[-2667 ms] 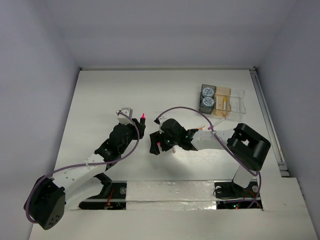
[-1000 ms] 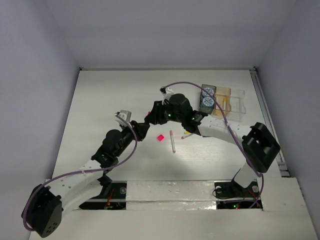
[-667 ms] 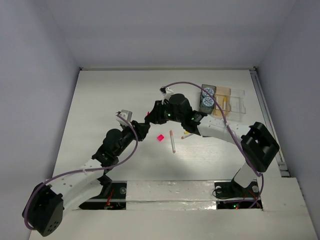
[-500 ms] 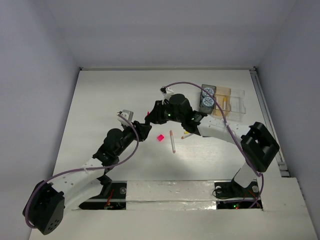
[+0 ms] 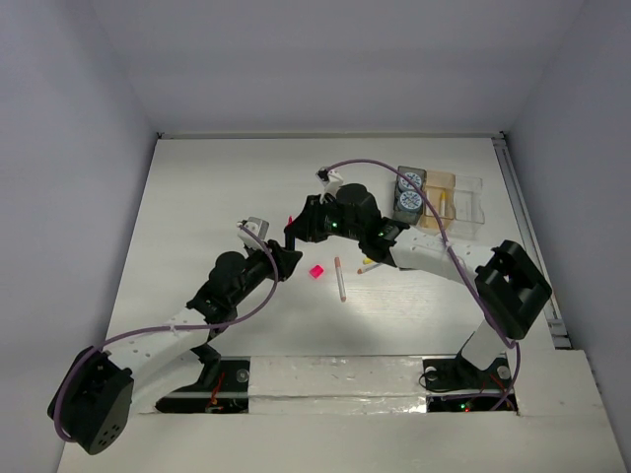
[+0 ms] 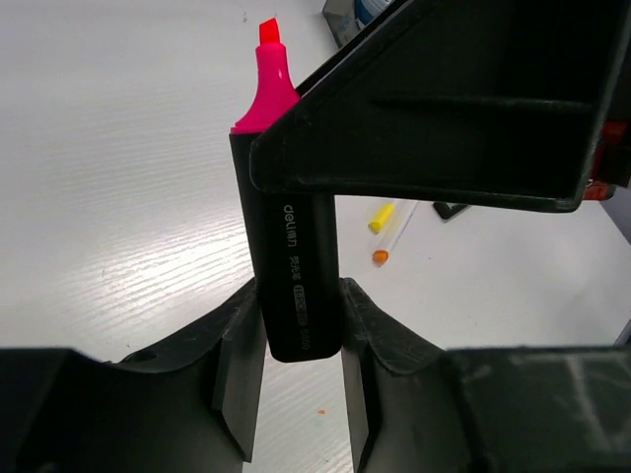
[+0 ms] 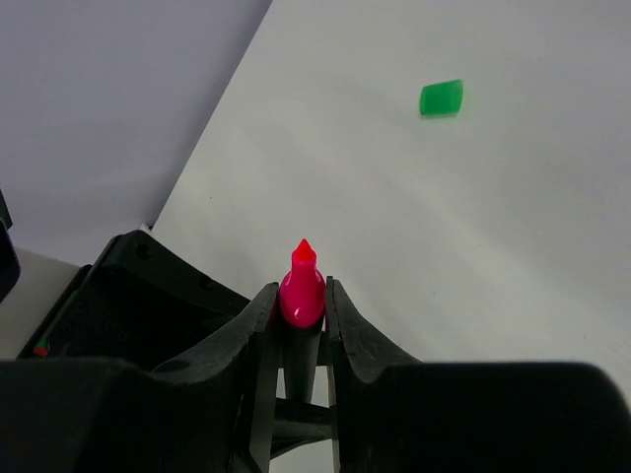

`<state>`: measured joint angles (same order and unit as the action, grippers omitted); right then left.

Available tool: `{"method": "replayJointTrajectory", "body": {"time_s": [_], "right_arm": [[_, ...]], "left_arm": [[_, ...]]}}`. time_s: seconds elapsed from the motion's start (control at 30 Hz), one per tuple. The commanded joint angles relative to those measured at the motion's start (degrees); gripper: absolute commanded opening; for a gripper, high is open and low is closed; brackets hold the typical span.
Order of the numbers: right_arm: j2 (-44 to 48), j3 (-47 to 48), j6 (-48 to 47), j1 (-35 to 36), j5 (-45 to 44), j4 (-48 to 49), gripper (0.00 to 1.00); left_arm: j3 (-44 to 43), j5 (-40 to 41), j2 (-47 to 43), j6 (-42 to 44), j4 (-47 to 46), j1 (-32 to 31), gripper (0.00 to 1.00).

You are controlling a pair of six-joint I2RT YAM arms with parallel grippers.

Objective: Sort the stationery into containers
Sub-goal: Close the pen cap on the pen.

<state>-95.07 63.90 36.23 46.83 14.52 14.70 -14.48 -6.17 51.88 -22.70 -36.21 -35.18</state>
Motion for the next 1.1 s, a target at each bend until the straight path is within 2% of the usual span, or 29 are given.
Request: {"method": "replayJointTrajectory", "body": {"time_s": [0.0,0.47,0.63,0.73,0.77,1.0,1.03,1.07], "right_arm": [[1.99,0.00,-1.07,-0.25,1.03,3.59,0.04],[0.32,0.35,-2.22,-0.25,2.44,0.24,0.04],[-0.38,0.79,-2.04,-0.25,3.49,-0.20,0.04],[-0.91,0.79,-1.95,-0.25,3.67,-0.28,0.04],[-1.00,0.79,-1.95,-0.25,3.76,-0.11,0.04],[-0.73,1.14,-2.74,-0.25,3.41,-1.42,0.05],[-0.56,1.23,-2.83,-0.25,3.06,-1.78,0.07],[-0.21,1.40,-2.83,-0.25,2.71,-2.47,0.13]], "left_arm": [[-1.08,-1.65,-0.20,0.02,-3.08,-0.15,0.27],[-1.52,-0.86,0.51,0.02,-2.82,-0.15,0.32],[-1.69,-0.68,0.86,0.02,-2.73,-0.15,0.30],[-1.87,0.11,0.77,0.02,-2.21,-0.15,0.11],[-1.95,0.72,0.77,0.02,-2.03,-0.15,0.01],[-1.78,1.08,-0.20,0.11,-1.59,-0.15,0.00],[-1.61,1.34,-0.37,0.11,-1.59,-0.15,0.00],[-1.52,1.43,-0.72,0.20,-1.50,-0.15,0.00]]}}
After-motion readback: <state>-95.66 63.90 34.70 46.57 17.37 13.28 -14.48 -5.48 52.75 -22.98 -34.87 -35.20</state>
